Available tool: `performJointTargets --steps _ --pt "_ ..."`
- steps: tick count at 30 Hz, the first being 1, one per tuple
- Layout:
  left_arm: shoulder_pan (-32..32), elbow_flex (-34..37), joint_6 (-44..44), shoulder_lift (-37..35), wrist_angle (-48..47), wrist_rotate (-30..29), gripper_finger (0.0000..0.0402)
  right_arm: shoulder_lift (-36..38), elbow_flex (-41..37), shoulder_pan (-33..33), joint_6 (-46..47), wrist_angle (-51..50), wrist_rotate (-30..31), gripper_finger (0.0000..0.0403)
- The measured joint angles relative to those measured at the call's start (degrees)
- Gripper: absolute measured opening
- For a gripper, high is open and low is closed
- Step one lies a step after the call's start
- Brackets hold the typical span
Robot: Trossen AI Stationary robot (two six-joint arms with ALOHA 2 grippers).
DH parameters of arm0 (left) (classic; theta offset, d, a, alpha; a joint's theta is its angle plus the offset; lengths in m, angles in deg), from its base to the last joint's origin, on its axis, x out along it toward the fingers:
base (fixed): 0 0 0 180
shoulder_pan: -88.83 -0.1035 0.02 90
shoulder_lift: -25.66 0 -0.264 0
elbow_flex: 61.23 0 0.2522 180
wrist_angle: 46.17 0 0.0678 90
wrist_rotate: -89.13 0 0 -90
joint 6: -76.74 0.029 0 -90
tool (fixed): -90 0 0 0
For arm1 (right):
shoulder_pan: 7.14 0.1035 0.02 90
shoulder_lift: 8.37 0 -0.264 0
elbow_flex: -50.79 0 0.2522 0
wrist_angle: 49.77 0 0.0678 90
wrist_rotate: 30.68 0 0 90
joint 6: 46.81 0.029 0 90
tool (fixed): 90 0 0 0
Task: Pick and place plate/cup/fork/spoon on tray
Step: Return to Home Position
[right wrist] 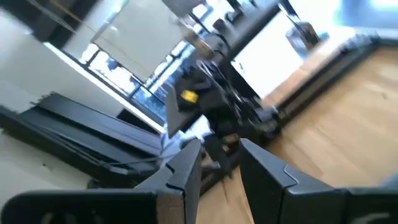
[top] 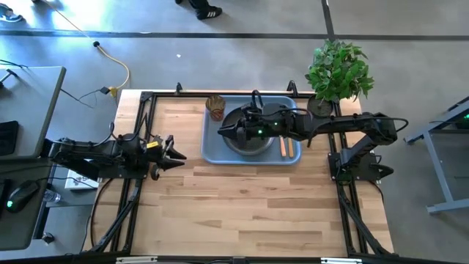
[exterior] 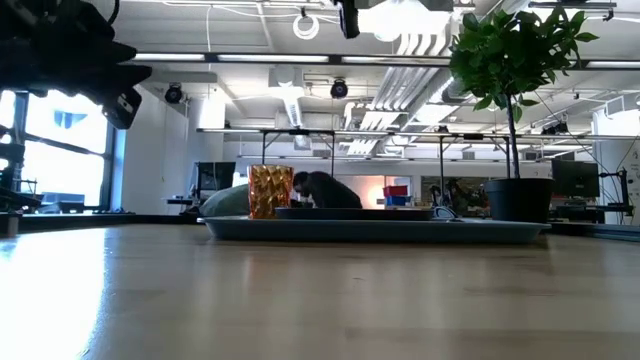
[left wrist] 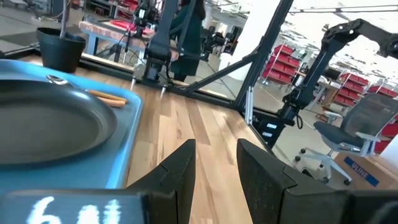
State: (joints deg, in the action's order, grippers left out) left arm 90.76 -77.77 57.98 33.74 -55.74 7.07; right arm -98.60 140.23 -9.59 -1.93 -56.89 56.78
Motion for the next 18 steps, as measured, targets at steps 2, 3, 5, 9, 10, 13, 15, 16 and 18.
performJointTargets --steps 2,3,5,9,10,13,15,16,18 --pt "0.0 1.2 0.4 -1.3 0.0 0.0 0.0106 0.0 0.0 0.1 -1.9 2.8 0.3 0.0099" --pt "0.0 1.8 0.4 -1.8 0.0 0.0 0.0106 0.0 0.0 0.1 -2.9 4.3 -0.2 0.0099" --pt "0.0 2.2 0.4 -2.6 -2.1 0.0 0.0106 1.1 0.0 -0.6 -4.8 5.1 -2.1 0.0099" --pt "0.0 2.1 0.0 -2.7 -2.0 0.0 0.0106 5.8 0.0 -2.1 -9.7 3.5 -4.3 0.0099" --pt "0.0 2.1 -0.3 -2.7 -2.1 0.0 0.0106 7.4 0.0 -2.5 -11.5 1.7 -4.3 0.0099" --pt "0.0 2.1 -1.8 -2.8 -2.2 0.1 0.0106 12.8 0.0 -3.0 -18.4 -2.6 -4.1 0.0099" --pt "0.0 2.1 -1.8 -2.8 -2.2 0.1 0.0106 16.9 0.0 -3.2 -23.2 -6.1 -4.1 0.0099" --pt "0.0 2.1 -1.1 -2.7 -2.2 0.0 0.0106 18.7 0.0 -3.1 -25.5 -8.0 -3.9 0.0099" --pt "0.0 2.1 0.7 -2.7 -2.2 0.0 0.0106 22.2 -0.2 -3.1 -29.8 -11.7 -2.7 0.0099"
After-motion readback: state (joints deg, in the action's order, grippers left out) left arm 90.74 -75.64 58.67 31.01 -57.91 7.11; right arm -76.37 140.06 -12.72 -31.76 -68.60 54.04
